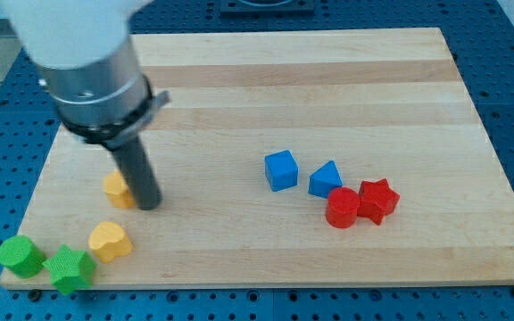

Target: Move the yellow heart slightly to the right

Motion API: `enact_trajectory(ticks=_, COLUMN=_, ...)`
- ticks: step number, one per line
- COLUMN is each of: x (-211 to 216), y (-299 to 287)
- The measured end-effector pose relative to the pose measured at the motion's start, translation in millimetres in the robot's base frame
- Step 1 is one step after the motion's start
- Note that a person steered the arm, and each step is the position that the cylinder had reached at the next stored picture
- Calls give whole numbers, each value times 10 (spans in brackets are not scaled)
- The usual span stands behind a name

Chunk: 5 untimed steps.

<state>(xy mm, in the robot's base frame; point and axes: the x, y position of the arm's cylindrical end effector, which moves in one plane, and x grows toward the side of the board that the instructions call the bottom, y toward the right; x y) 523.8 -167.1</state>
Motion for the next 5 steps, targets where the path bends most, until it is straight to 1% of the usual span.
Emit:
enact_trajectory(ticks=1, x=0, y=-428)
enact_trajectory(ticks=2, x=0, y=-629)
enact_trajectory(ticks=3, x=226, y=-682)
enact_trajectory(ticks=4, x=343, y=-530)
enact_trajectory(ticks=5, x=343, y=-305)
